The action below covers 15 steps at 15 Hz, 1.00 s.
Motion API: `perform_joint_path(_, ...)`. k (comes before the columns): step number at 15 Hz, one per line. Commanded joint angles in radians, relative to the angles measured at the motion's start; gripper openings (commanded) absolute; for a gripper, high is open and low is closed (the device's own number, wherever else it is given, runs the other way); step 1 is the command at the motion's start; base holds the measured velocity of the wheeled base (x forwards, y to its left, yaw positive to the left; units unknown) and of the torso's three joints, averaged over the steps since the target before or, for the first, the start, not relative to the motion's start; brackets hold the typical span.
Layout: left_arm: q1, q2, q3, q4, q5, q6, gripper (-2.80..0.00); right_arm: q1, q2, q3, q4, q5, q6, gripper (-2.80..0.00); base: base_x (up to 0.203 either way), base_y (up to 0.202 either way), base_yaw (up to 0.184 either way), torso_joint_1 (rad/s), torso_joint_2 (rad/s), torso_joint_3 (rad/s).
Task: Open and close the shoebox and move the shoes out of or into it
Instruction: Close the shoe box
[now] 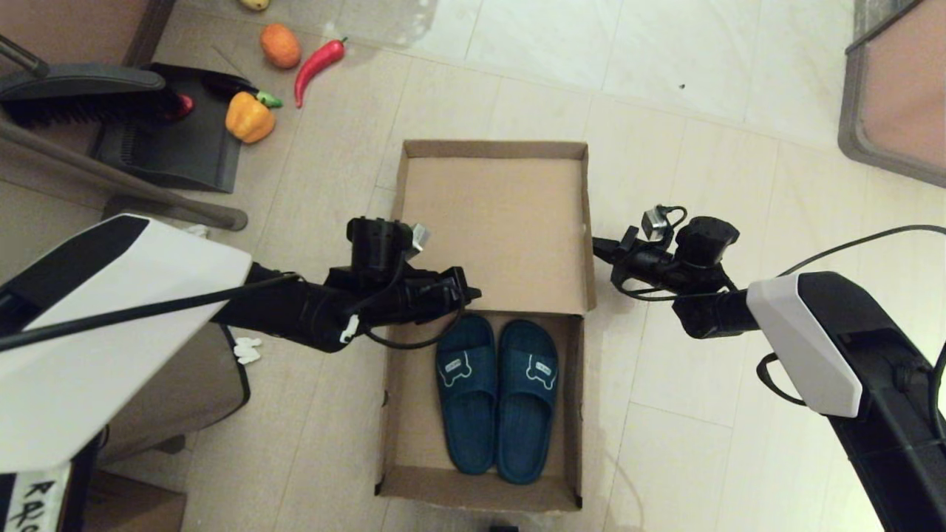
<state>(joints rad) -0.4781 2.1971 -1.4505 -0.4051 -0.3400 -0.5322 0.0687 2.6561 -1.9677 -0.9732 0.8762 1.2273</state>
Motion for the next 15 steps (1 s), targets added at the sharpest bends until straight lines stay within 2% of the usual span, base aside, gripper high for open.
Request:
perform_joint_path(1,-0.005,-0.009,0.001,-0.003,-0.002,-0.008,-2.80,0.000,-0.007,0.000,-0.030,0.014,0.028,-2.80,0.000,0.000,0.000,0.000,0.00,0.000)
perform_joint_path(8,-0.027,-0.010,0.014,-0.008,-0.002,-0.011,-2.80,0.000,-0.040,0.001,-0.065,0.084,0.048,-2.80,0.000,0.000,0.000,0.000,0.00,0.000)
perform_joint_path(11,-0.034,-0.016,0.013,-0.008,-0.004,-0.034,-2.80,-0.001,-0.063,0.001,-0.065,0.122,0.100,-2.80,0.000,0.000,0.000,0.000,0.00,0.000)
perform_joint_path(15,-0.049,-0.014,0.015,-0.009,-0.002,-0.035,-2.80,0.000,-0.076,0.001,-0.065,0.181,0.103,-2.80,0.000,0.000,0.000,0.000,0.00,0.000)
